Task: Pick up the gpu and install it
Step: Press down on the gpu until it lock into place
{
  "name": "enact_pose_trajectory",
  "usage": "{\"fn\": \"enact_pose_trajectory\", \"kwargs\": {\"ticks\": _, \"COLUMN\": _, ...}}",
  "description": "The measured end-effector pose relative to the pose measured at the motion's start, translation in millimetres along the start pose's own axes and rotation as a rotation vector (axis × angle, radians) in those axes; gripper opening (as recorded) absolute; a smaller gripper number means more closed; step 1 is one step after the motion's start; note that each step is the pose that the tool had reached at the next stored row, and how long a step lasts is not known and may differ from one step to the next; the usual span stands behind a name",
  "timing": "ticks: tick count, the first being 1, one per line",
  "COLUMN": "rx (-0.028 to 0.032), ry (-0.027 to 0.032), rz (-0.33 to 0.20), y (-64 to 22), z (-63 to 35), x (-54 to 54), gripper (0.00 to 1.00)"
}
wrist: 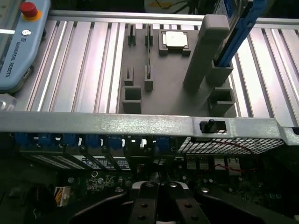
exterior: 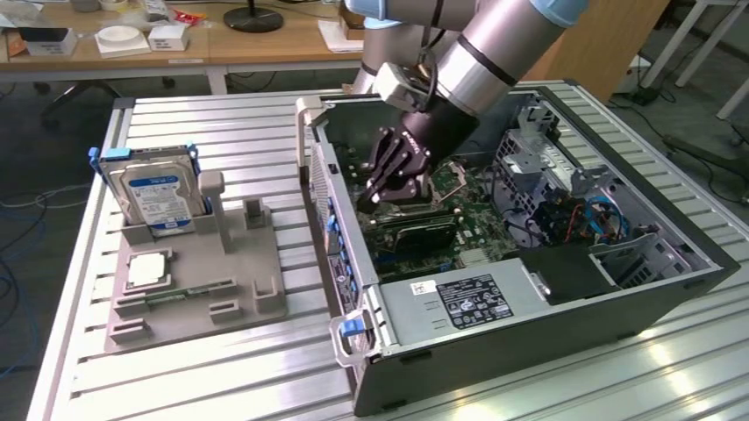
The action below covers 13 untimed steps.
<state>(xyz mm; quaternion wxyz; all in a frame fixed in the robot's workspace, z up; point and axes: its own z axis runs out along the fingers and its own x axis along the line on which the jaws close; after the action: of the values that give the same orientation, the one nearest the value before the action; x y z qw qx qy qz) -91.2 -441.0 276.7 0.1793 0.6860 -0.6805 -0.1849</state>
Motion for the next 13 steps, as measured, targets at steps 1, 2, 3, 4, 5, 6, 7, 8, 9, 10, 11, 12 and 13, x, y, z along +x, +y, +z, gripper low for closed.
{"fn": "enact_pose_trajectory", "kwargs": {"ticks": 1, "rx": -0.0121, "ry": 0.0001, "rz": 0.000, "y": -1.2, "z": -0.7, "x": 0.5, "gripper": 0.10}}
{"fn": "enact_pose_trajectory", "kwargs": {"ticks": 2, "rx": -0.0230, "ry": 0.0000, "rz": 0.000, "y": -2.4, "z": -1.3, "x": 1.0, "gripper": 0.10}}
{"fn": "enact_pose_trajectory", "kwargs": {"ticks": 3, "rx": -0.0323, "ry": -0.0003, "rz": 0.000, "y": -3.5, "z": -1.8, "x": 1.8, "gripper": 0.10}}
{"fn": "enact_pose_trajectory", "kwargs": {"ticks": 4, "rx": -0.0388, "ry": -0.0005, "rz": 0.000, "y": -4.7, "z": -2.1, "x": 2.9, "gripper": 0.10}}
{"fn": "enact_pose_trajectory", "kwargs": {"ticks": 5, "rx": -0.0433, "ry": -0.0005, "rz": 0.000, "y": -5.9, "z": -1.9, "x": 4.7, "gripper": 0.10}}
{"fn": "enact_pose_trajectory", "kwargs": {"ticks": 6, "rx": -0.0471, "ry": -0.0006, "rz": 0.000, "y": -7.1, "z": -1.3, "x": 6.0, "gripper": 0.10}}
{"fn": "enact_pose_trajectory", "kwargs": {"ticks": 7, "rx": -0.0513, "ry": -0.0008, "rz": 0.000, "y": -8.1, "z": -0.6, "x": 6.8, "gripper": 0.10}}
{"fn": "enact_pose_trajectory", "kwargs": {"ticks": 8, "rx": -0.0562, "ry": -0.0009, "rz": 0.000, "y": -8.9, "z": 0.2, "x": 7.4, "gripper": 0.10}}
{"fn": "enact_pose_trajectory", "kwargs": {"ticks": 9, "rx": -0.0610, "ry": -0.0009, "rz": 0.000, "y": -9.9, "z": 1.1, "x": 7.7, "gripper": 0.10}}
{"fn": "enact_pose_trajectory", "kwargs": {"ticks": 10, "rx": -0.0669, "ry": -0.0008, "rz": 0.000, "y": -11.2, "z": 1.5, "x": 7.8, "gripper": 0.10}}
{"fn": "enact_pose_trajectory", "kwargs": {"ticks": 11, "rx": -0.0757, "ry": -0.0009, "rz": 0.000, "y": -13.1, "z": 1.2, "x": 7.8, "gripper": 0.10}}
{"fn": "enact_pose_trajectory", "kwargs": {"ticks": 12, "rx": -0.0847, "ry": -0.0010, "rz": 0.000, "y": -15.1, "z": 0.9, "x": 7.8, "gripper": 0.10}}
{"fn": "enact_pose_trajectory", "kwargs": {"ticks": 13, "rx": -0.0957, "ry": -0.0012, "rz": 0.000, "y": -17.1, "z": 0.5, "x": 7.8, "gripper": 0.10}}
